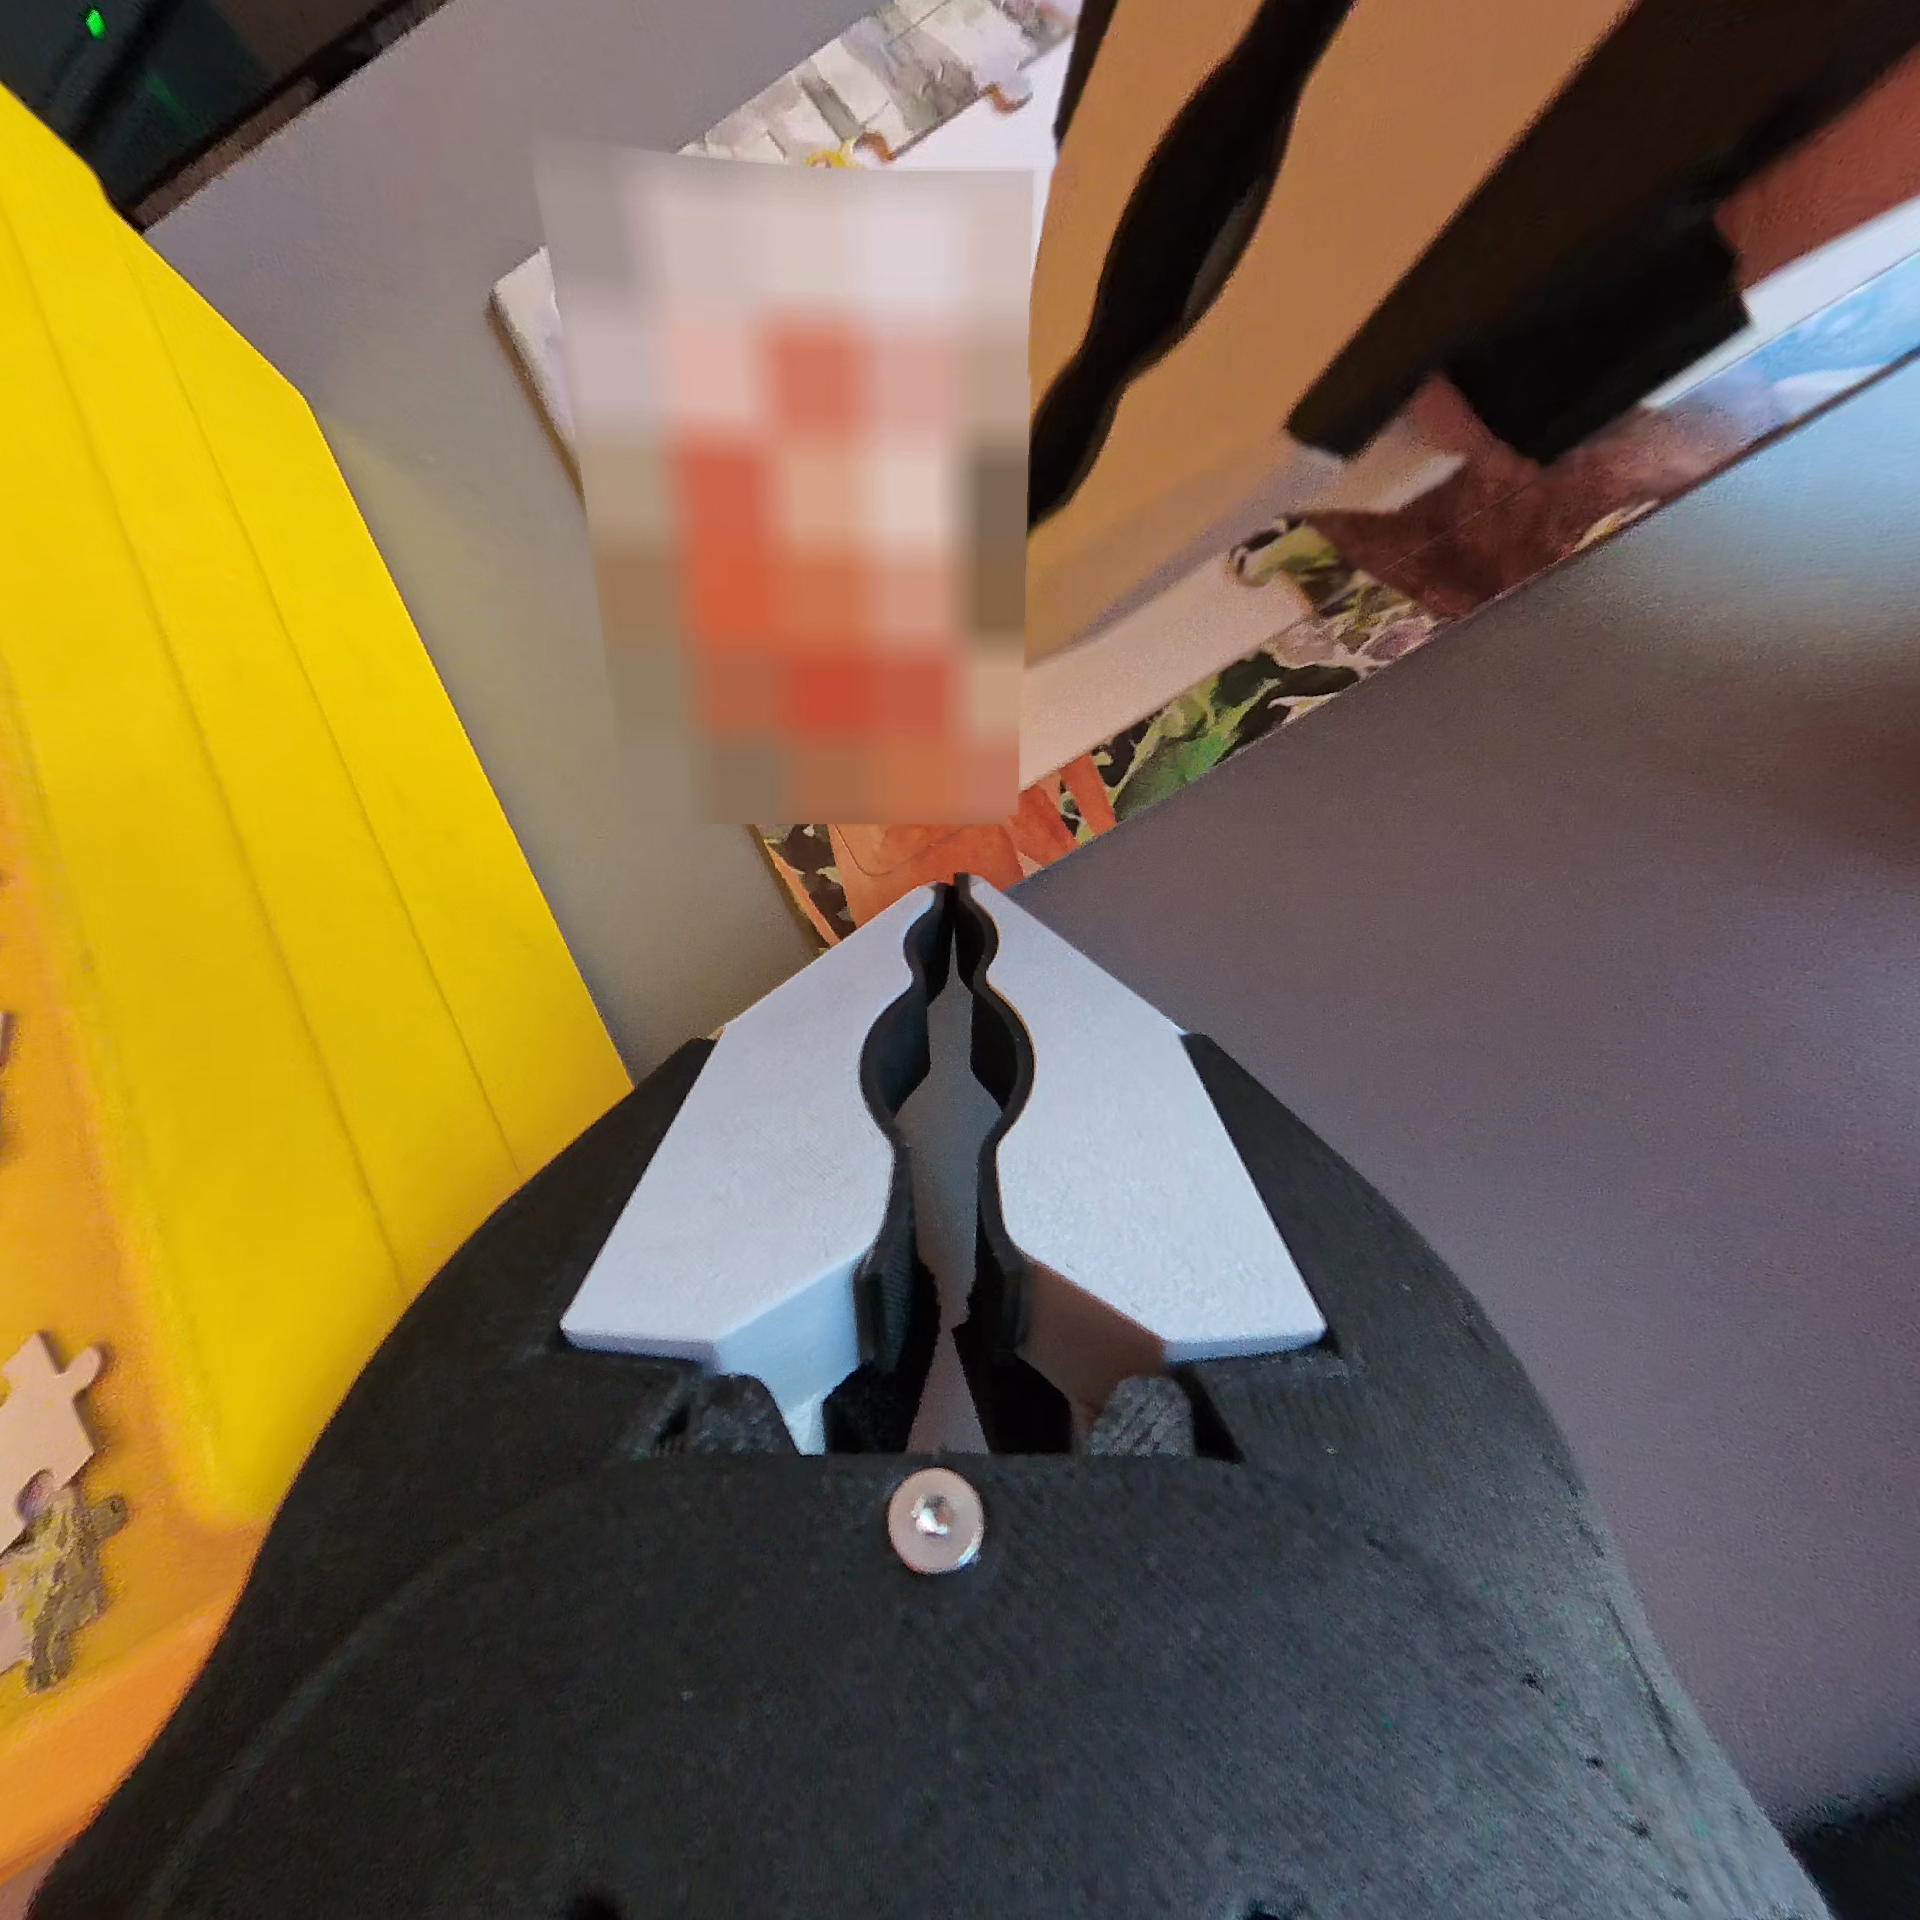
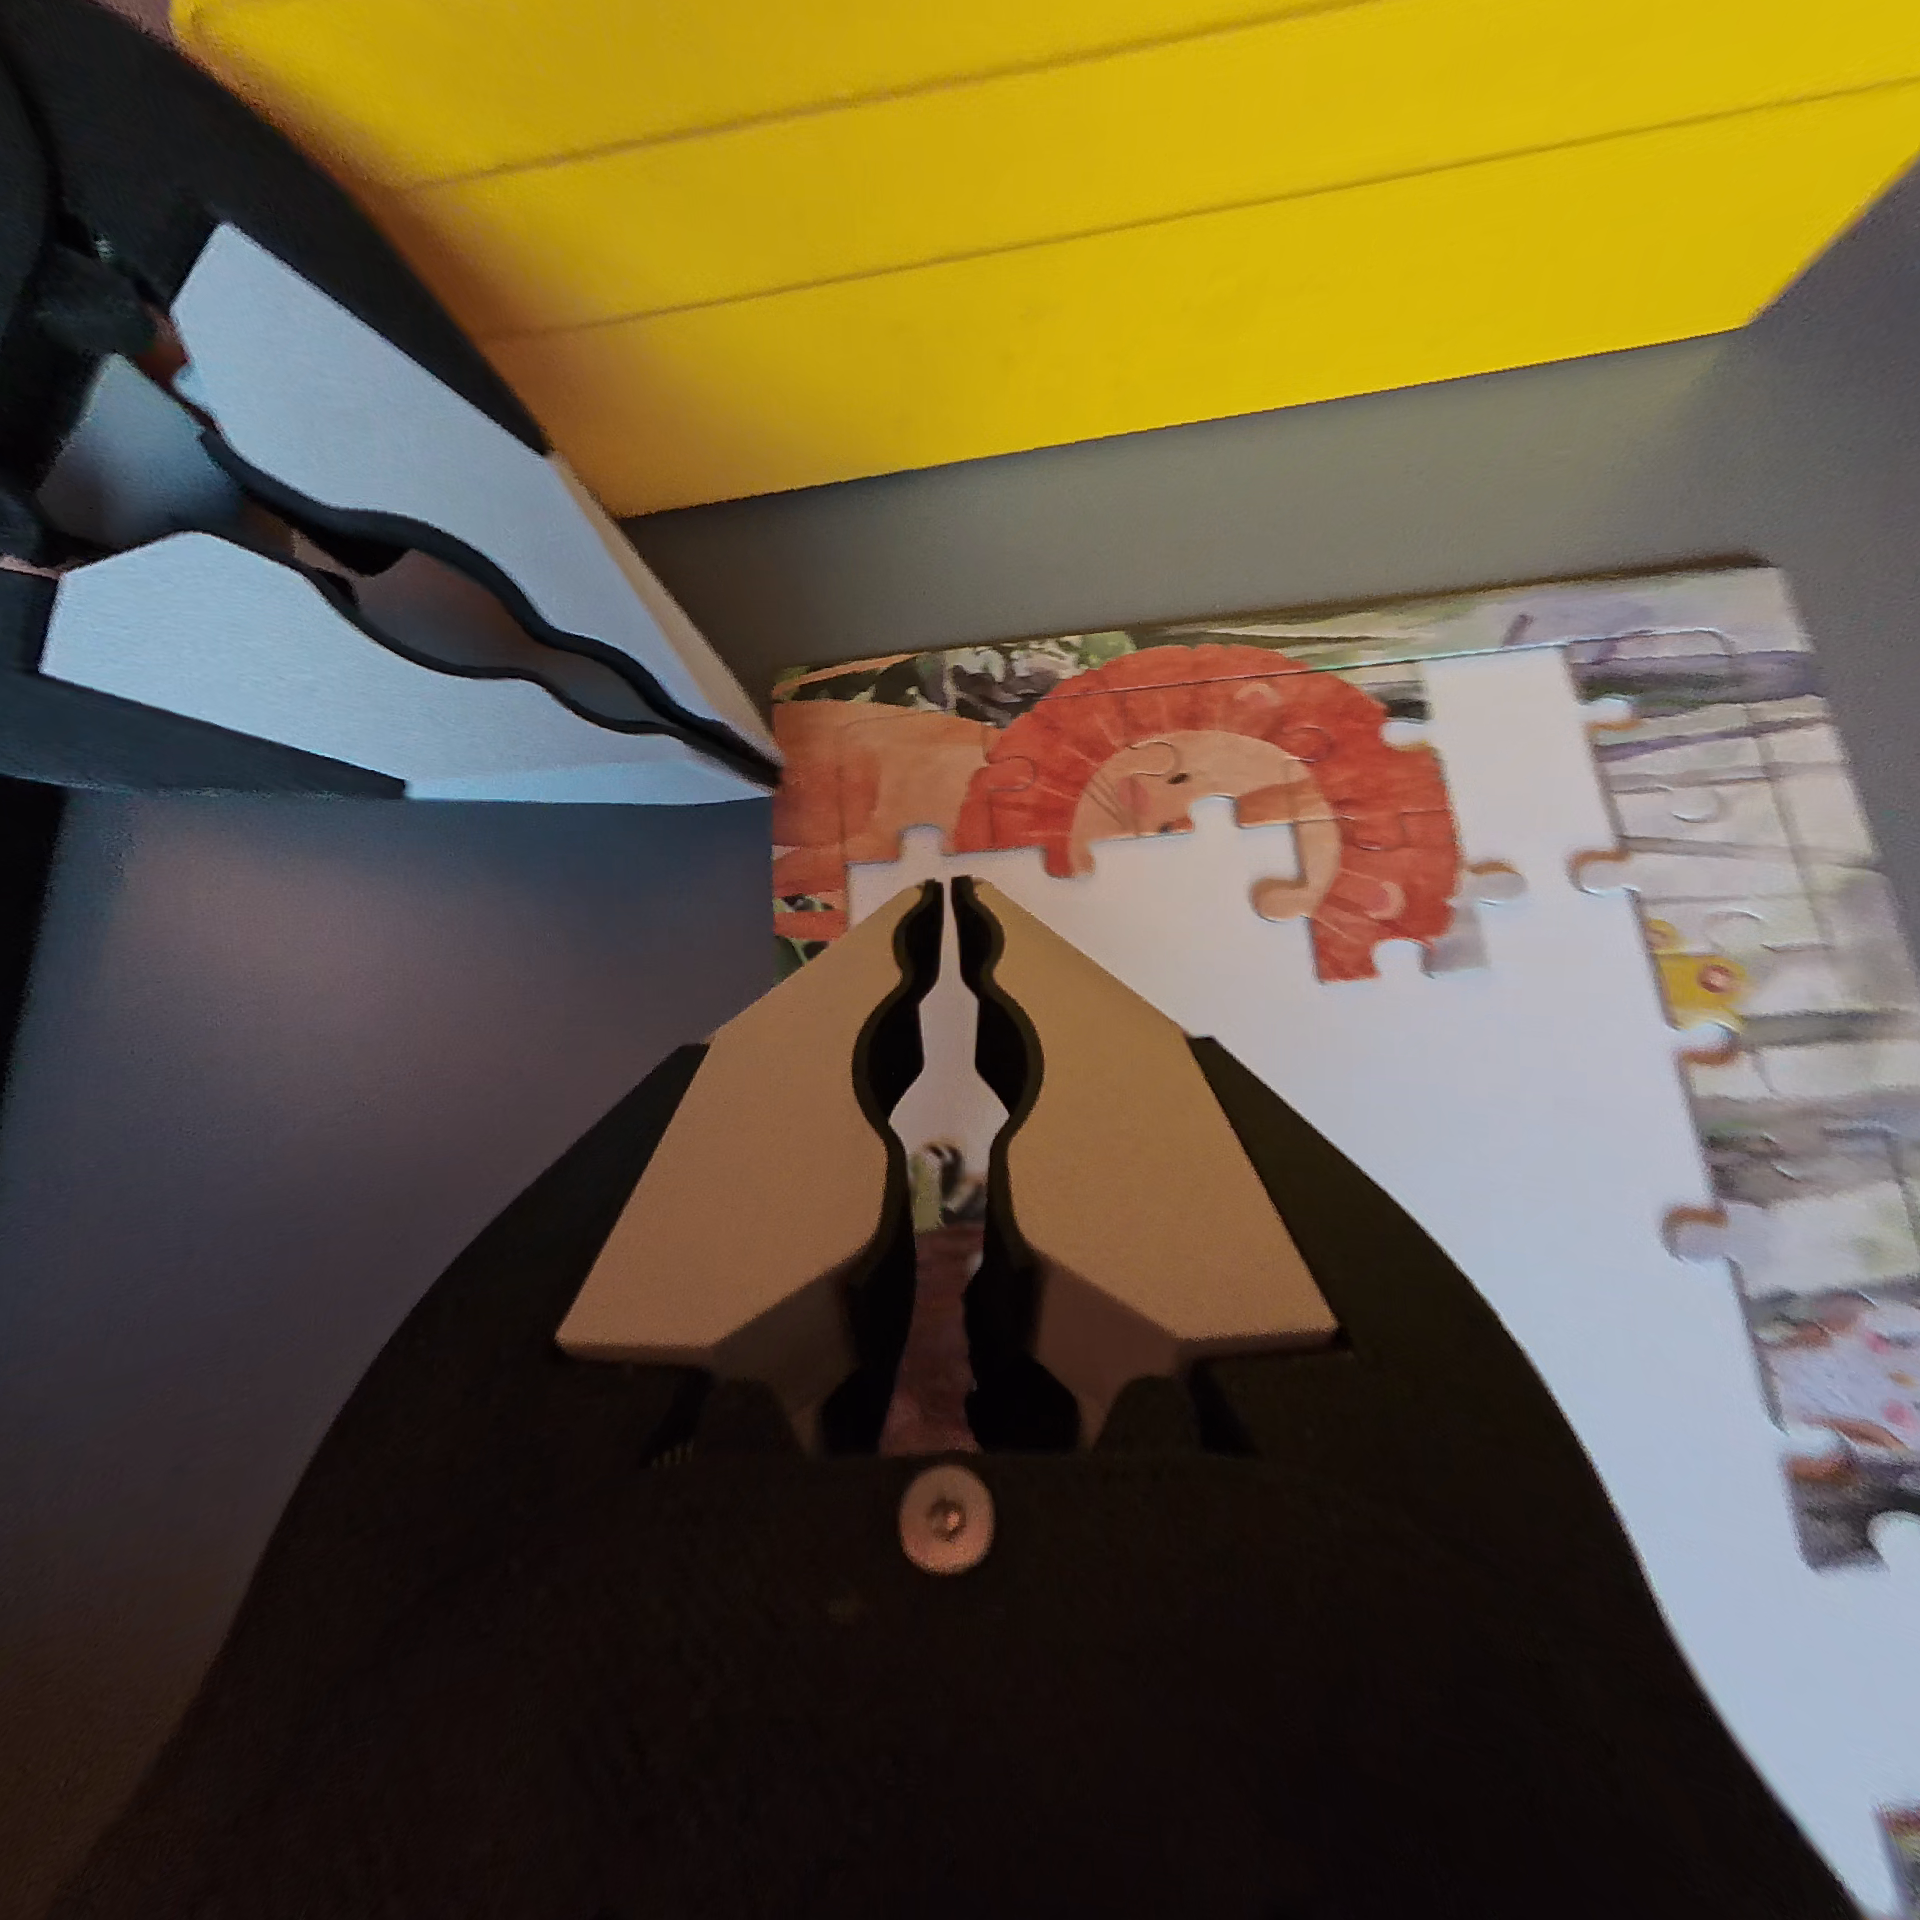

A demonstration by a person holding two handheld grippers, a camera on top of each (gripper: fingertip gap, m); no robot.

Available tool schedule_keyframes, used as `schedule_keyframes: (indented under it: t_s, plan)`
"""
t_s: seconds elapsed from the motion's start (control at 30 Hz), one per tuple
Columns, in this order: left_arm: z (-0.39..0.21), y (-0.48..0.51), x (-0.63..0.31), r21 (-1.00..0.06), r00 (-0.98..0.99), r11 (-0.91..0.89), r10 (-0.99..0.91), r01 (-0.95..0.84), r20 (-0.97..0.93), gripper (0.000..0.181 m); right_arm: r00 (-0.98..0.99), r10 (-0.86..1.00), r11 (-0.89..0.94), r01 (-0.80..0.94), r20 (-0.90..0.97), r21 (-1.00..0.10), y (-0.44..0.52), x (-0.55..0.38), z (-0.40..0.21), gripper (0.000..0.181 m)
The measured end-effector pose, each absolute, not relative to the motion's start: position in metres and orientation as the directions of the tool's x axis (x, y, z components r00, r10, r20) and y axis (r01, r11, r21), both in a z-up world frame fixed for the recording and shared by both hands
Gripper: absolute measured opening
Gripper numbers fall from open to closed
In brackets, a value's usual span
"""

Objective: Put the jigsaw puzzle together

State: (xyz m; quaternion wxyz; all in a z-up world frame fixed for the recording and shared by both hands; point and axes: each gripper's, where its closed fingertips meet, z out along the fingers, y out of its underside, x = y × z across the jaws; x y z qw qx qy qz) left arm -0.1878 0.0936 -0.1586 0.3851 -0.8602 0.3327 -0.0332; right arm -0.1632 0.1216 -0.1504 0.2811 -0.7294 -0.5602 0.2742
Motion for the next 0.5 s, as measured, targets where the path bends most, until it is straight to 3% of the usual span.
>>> schedule_keyframes:
  t_s: [0.3, 0.5]
  plan:
    - [-0.067, 0.084, -0.203, -0.940, 0.846, -0.206, -0.516, -0.272, -0.132, 0.000, 0.449, 0.894, -0.235, 0.429, -0.021, -0.872, 0.166, -0.092, -0.043, 0.002]
    - [0.036, 0.064, -0.332, -0.990, 0.971, 0.064, -0.197, -0.126, -0.137, 0.000, 0.567, 0.820, -0.116, 0.296, 0.076, -0.948, 0.164, -0.039, 0.042, 0.003]
